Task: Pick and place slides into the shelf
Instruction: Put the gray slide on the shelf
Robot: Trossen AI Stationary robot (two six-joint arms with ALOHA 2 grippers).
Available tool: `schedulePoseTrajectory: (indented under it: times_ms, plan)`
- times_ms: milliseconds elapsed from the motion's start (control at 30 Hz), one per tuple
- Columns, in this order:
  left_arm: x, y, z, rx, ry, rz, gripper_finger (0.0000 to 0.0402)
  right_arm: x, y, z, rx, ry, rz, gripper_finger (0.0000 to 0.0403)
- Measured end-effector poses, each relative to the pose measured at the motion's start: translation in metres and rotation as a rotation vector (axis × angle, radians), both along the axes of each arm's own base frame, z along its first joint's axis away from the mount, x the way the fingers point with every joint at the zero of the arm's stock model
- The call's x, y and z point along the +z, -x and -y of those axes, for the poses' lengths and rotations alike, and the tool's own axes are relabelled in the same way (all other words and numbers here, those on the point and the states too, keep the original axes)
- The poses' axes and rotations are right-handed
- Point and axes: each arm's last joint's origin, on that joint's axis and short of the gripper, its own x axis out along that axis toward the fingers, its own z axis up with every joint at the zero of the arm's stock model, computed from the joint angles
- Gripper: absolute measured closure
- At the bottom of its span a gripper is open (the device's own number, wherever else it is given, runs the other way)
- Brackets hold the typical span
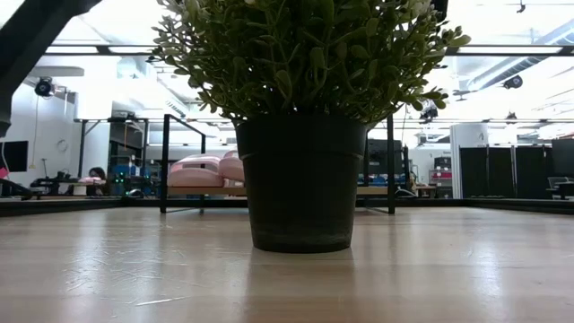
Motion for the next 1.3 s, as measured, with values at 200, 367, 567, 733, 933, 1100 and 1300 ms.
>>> schedulePoseTrajectory:
  times_ms: [200,367,567,733,933,1100,1300]
  plan:
    - [-0.010,-0.009,-0.003,-0.004,-0.010,-0.026,0.0401,0.003,-0.010,-0.001,0.013,0.005,-0.013,0.0188]
    - [-0.012,-0.014,-0.008,-0.002,-0.016,-0.028,0.0401,0.006,-0.018,-0.002,0.028,0.018,-0.026,0.0188]
    - [-0.020,-0.016,-0.015,-0.004,-0.010,-0.050,0.0401,0.012,-0.025,-0.001,0.032,0.029,-0.022,0.0188]
    - [-0.026,-0.015,-0.021,0.002,-0.003,-0.064,0.0401,0.015,-0.028,-0.001,0.034,0.035,-0.021,0.0188]
    - [-0.032,-0.015,-0.030,0.018,-0.001,-0.068,0.0401,0.018,-0.028,-0.001,0.034,0.036,-0.014,0.0188]
    - [-0.037,-0.015,-0.036,0.026,0.003,-0.078,0.0401,0.018,-0.028,-0.001,0.034,0.036,-0.014,0.0188]
    - [-0.037,-0.014,-0.039,0.011,0.007,-0.063,0.0401,0.018,-0.028,-0.001,0.034,0.033,-0.014,0.0188]
